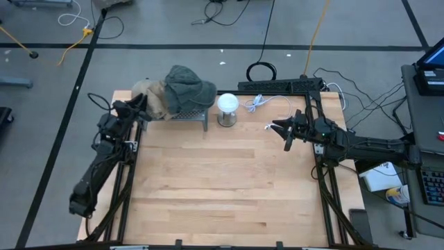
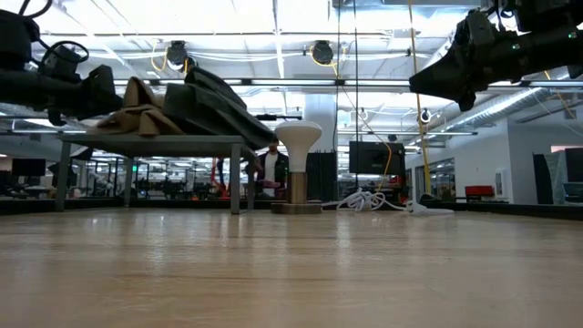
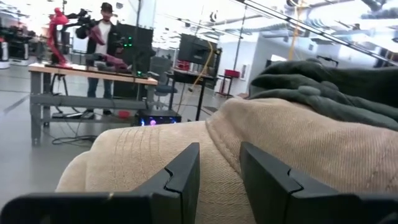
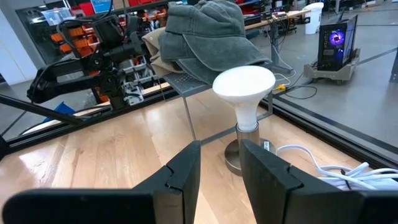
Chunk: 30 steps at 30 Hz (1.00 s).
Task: Pick & Place hat
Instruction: Adjust the stacked brown caps on the shelf, then return to Home Position
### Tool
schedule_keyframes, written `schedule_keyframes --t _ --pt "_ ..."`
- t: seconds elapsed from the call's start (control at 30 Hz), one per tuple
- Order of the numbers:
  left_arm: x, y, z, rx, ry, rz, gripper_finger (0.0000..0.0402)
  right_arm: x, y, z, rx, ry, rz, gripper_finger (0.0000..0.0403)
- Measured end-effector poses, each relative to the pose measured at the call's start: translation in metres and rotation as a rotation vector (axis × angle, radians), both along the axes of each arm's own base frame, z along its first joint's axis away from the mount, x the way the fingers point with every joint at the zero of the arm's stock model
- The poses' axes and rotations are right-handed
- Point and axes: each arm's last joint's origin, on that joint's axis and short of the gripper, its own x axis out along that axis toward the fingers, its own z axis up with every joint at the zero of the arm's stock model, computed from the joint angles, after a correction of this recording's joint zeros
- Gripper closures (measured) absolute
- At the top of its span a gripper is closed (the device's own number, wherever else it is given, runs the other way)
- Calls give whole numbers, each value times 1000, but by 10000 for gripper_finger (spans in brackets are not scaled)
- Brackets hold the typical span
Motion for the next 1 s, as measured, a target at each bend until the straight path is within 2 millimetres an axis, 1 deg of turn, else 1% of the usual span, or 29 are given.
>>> schedule_keyframes --t 0.33,0.53,0.6,0.83,0.9,1.0 --pt "-1 1 -4 -49 -1 142 282 0 0 0 21 -4 -2 298" --pt "-4 2 1 7 -44 232 282 0 0 -1 27 -1 -1 298" --pt "-4 1 4 39 -51 228 282 0 0 -2 29 7 -1 298" --pt "-3 1 5 35 -63 205 282 0 0 -4 35 30 -1 298" --pt "-3 0 10 65 -76 182 282 0 0 -4 35 30 -1 298" --pt "-3 -5 27 131 -52 113 282 0 0 -4 35 30 -1 298"
